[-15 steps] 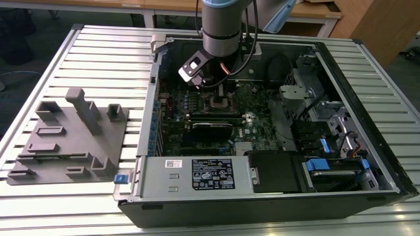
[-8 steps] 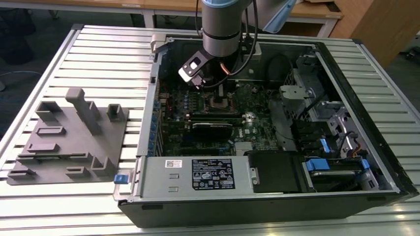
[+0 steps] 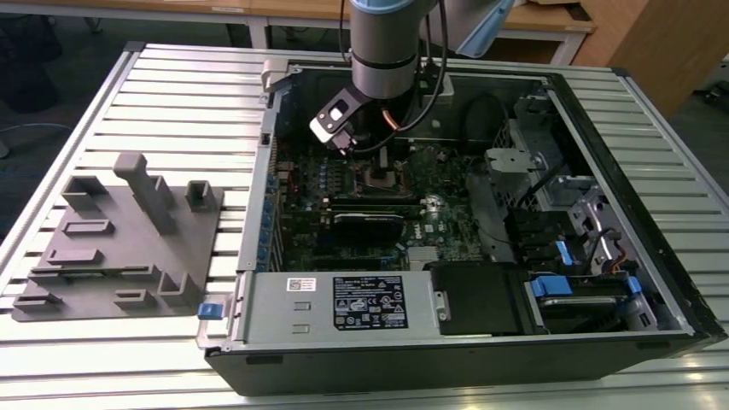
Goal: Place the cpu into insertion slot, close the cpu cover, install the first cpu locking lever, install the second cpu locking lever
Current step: 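Place the cpu into insertion slot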
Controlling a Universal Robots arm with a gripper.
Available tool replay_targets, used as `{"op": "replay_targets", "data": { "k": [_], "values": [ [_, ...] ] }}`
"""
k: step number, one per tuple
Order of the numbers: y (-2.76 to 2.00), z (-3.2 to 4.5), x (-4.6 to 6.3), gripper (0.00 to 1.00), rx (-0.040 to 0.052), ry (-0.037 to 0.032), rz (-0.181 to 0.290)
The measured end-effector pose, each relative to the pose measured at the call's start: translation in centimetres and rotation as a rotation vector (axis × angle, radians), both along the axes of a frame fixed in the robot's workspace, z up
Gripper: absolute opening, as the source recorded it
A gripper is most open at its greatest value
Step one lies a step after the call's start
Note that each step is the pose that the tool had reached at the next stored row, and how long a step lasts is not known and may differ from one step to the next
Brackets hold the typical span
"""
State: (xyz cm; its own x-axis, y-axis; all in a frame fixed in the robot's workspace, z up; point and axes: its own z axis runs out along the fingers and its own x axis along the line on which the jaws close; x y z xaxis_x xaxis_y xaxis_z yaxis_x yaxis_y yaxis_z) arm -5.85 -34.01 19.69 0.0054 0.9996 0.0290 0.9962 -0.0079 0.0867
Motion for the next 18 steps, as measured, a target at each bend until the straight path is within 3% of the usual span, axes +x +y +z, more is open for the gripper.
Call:
{"op": "replay_targets", "data": {
  "k": [7,18],
  "values": [
    [0.08,0.3,0.0,0.11,0.0039,-0.0024,0.0],
    [0.04,2.19,0.0,0.11,0.0012,-0.0009,0.0]
  ]
}}
